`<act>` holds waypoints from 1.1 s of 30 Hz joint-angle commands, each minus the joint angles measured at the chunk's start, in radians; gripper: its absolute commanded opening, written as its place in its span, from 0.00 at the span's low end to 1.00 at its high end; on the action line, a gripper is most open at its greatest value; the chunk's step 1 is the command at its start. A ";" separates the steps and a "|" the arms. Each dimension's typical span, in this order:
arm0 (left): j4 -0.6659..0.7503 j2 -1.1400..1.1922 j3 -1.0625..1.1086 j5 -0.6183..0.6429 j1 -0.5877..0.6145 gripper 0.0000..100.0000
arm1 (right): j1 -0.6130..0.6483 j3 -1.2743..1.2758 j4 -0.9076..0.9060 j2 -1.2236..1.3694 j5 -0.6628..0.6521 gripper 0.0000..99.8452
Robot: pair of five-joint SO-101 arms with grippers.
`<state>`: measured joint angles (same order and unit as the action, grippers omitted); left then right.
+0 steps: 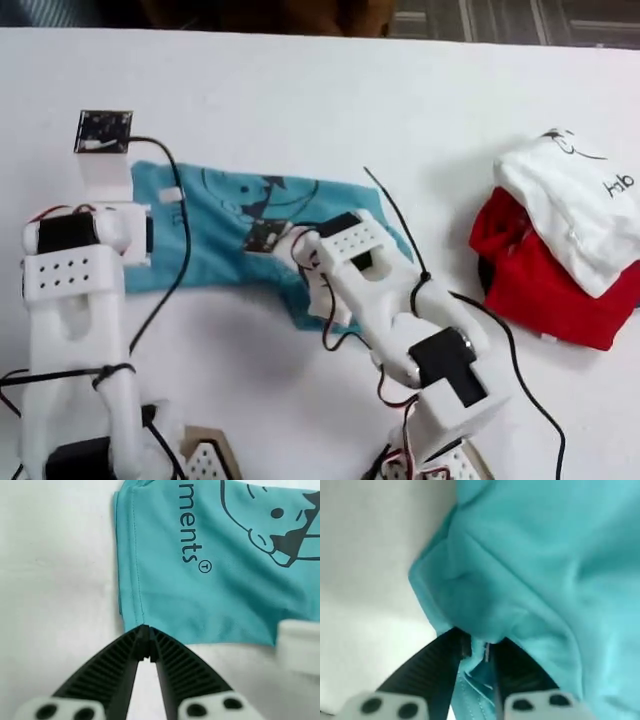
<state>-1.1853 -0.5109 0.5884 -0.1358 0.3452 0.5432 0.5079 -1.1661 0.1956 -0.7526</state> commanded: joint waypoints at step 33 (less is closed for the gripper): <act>0.011 -0.015 -0.010 -0.003 0.008 0.03 | -0.090 -0.443 -0.237 -0.145 -0.006 0.02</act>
<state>-1.1853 -0.5109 0.5884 -0.1358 0.3452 0.4266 0.1105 -1.3686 0.0591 -0.7526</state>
